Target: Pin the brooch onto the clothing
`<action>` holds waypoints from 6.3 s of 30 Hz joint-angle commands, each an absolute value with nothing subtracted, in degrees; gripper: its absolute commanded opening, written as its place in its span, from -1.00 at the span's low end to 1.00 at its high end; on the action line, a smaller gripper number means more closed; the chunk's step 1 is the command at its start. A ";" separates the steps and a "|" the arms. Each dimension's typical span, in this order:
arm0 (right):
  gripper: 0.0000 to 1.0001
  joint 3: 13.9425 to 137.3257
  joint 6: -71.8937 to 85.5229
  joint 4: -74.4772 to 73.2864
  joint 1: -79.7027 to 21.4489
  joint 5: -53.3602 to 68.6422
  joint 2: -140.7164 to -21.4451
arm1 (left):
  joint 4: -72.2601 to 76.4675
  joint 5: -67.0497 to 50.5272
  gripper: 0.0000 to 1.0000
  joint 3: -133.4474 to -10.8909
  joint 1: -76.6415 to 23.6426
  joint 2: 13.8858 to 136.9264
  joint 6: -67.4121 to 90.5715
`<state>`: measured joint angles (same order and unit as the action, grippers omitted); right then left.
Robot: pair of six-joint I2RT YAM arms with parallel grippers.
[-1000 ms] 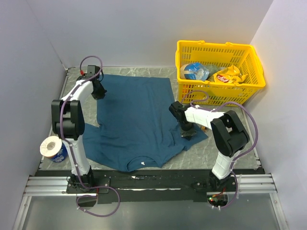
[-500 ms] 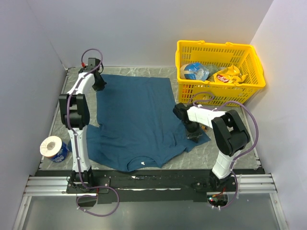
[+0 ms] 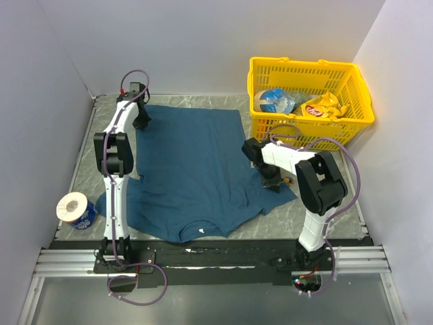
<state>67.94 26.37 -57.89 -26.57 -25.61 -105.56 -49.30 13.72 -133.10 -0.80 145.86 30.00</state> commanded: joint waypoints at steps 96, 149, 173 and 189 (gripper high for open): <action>0.99 45.35 28.83 -29.71 -12.68 11.51 -60.65 | -10.28 -17.84 0.99 -54.31 -20.65 72.76 32.26; 0.03 47.81 26.19 -20.39 16.44 17.84 -90.88 | -6.51 -20.92 0.32 -86.21 -47.98 110.46 27.86; -0.32 50.98 25.58 -20.48 16.70 22.67 -94.22 | -4.57 -24.70 -0.28 -114.08 -54.49 142.55 35.42; -0.39 50.36 23.82 -19.42 16.70 27.24 -93.43 | -8.43 -18.11 -0.89 -111.62 -55.90 143.70 37.09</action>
